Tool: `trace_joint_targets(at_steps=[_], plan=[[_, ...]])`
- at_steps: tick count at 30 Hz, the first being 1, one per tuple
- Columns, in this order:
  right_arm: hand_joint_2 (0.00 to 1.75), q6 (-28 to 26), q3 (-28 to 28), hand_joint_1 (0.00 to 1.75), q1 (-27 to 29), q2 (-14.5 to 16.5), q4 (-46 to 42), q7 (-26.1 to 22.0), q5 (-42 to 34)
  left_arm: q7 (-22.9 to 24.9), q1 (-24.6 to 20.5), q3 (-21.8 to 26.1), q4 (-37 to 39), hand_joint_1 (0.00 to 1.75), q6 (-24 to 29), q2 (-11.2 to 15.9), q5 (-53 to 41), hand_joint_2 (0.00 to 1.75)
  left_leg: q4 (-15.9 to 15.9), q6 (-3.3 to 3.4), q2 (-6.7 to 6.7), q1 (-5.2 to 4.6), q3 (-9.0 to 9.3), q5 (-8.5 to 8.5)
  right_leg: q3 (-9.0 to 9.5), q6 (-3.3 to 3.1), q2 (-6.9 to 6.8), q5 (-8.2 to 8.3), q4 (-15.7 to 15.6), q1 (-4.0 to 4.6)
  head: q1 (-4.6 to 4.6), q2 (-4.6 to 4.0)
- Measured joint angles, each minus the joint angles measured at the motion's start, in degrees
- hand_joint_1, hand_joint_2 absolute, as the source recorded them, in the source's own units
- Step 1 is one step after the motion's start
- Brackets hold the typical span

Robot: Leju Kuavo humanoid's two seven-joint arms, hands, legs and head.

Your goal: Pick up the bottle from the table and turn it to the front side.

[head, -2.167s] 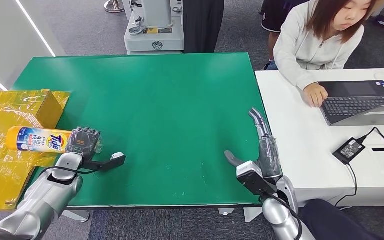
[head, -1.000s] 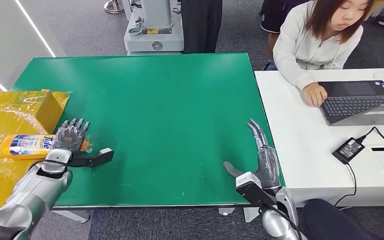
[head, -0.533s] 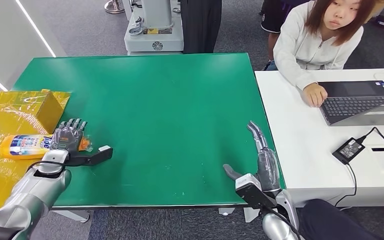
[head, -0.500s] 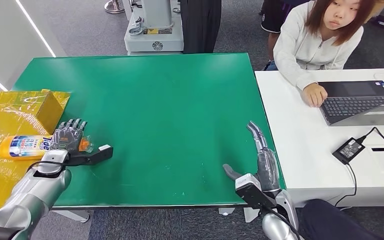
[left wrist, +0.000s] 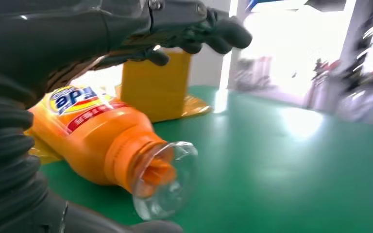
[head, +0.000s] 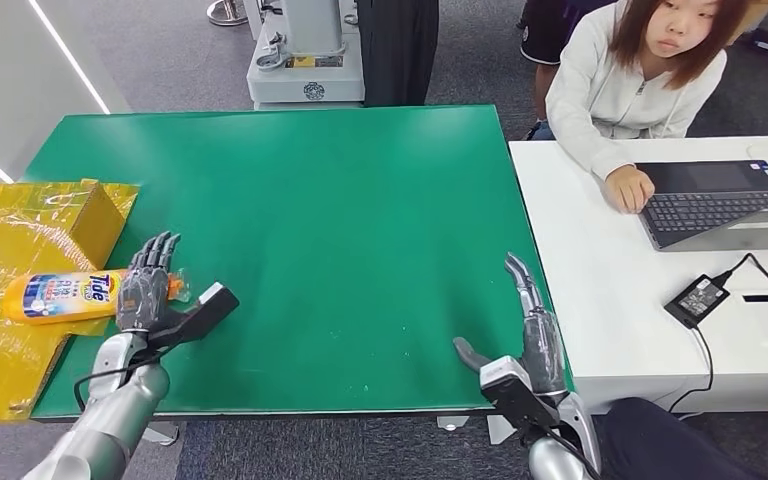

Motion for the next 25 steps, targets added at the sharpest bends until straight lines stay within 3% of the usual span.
trace_joint_targets(at_steps=[6,11,15,19,25], plan=[[1.75,-0.2,-0.5,0.0,0.6,0.0,0.2,-0.6,-0.7,-4.8,5.9,7.2,-8.7,0.0,0.1,-2.4,-2.3,1.75,0.0,-0.01,-0.01,0.01,0.0,0.0,0.0,0.0,-0.04,-0.01,0.0,0.01,-0.01,0.0],[1.75,-0.7,-0.8,0.0,1.4,0.0,0.5,-2.0,-2.4,-17.2,10.2,17.9,-19.4,0.0,0.2,-6.8,-10.6,1.75,0.0,-0.01,0.07,0.0,0.0,-0.01,0.01,0.0,0.05,0.01,0.0,0.0,0.01,0.0],[1.75,-0.8,-0.9,0.0,1.7,0.0,1.1,-2.7,-3.3,-18.9,12.7,22.3,-26.6,0.0,0.3,-9.2,-6.4,1.75,0.0,-0.01,0.06,0.0,0.0,-0.01,0.01,0.01,0.03,0.01,0.0,0.0,0.0,0.0],[1.75,-0.3,-0.9,0.0,1.4,0.0,1.8,-3.3,-4.1,-19.0,13.8,20.0,-30.1,0.0,0.3,-10.9,9.7,1.75,0.0,0.01,-0.06,0.01,-0.02,0.01,0.01,0.01,-0.13,0.0,0.0,0.01,0.0,0.0],[1.75,0.8,-0.2,0.0,-1.4,0.6,3.4,-4.1,-4.2,-19.0,10.4,5.8,-31.4,0.0,0.3,-14.8,23.6,1.75,0.0,0.13,-0.26,0.0,-0.1,0.1,0.11,0.06,-0.39,0.07,0.0,0.0,0.02,0.0]])
